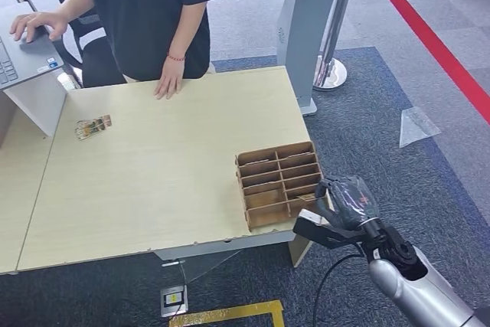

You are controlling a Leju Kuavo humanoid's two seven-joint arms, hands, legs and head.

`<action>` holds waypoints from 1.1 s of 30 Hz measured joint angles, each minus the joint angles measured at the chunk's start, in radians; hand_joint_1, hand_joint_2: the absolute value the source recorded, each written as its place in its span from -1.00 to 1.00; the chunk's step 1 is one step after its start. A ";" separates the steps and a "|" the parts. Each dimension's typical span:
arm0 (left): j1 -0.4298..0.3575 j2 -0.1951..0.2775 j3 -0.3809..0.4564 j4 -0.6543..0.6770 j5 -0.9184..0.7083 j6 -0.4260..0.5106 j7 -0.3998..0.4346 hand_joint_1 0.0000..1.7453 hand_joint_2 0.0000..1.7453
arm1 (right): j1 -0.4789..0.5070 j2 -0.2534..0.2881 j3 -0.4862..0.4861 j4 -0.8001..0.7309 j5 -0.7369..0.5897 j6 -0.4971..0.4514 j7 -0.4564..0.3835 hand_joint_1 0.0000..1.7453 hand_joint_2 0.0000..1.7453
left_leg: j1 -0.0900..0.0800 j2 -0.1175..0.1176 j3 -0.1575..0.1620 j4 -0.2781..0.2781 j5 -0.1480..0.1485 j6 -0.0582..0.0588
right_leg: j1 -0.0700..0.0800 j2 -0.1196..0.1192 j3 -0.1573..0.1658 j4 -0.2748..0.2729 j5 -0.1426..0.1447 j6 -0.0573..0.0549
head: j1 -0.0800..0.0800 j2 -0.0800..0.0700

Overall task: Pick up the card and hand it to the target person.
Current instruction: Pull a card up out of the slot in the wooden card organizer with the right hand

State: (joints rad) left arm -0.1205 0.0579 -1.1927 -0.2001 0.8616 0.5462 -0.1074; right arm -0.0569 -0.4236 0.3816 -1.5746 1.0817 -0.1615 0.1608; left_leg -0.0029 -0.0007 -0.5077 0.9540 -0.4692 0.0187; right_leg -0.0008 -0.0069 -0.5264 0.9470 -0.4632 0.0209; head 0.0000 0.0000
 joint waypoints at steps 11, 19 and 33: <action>0.000 -0.006 0.000 -0.002 0.001 0.001 0.011 -1.00 1.00 | 0.001 0.008 0.016 -0.104 0.076 0.036 0.045 0.86 1.00 | 0.000 0.001 0.000 0.000 0.000 -0.001 | 0.000 0.001 -0.001 0.001 0.000 0.000 | 0.000 0.000; 0.000 -0.011 -0.010 -0.004 -0.008 -0.007 -0.001 -1.00 1.00 | -0.005 -0.039 0.000 -0.158 0.054 0.014 0.003 0.88 1.00 | -0.001 0.000 0.000 0.000 0.000 0.000 | -0.001 0.001 -0.001 0.001 0.000 0.000 | 0.000 0.000; 0.001 -0.012 -0.016 -0.003 -0.009 -0.017 -0.011 -1.00 1.00 | -0.040 -0.165 -0.120 -0.340 -0.095 0.022 -0.164 1.00 1.00 | -0.002 0.000 -0.003 0.003 0.000 0.001 | -0.002 0.000 -0.003 0.003 0.000 0.001 | 0.000 0.000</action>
State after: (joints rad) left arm -0.1195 0.0460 -1.2091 -0.2027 0.8529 0.5291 -0.1188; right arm -0.0970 -0.5885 0.2611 -1.9143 0.9864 -0.1392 -0.0036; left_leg -0.0047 -0.0009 -0.5102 0.9566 -0.4696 0.0194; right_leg -0.0025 -0.0070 -0.5293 0.9499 -0.4634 0.0222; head 0.0000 0.0000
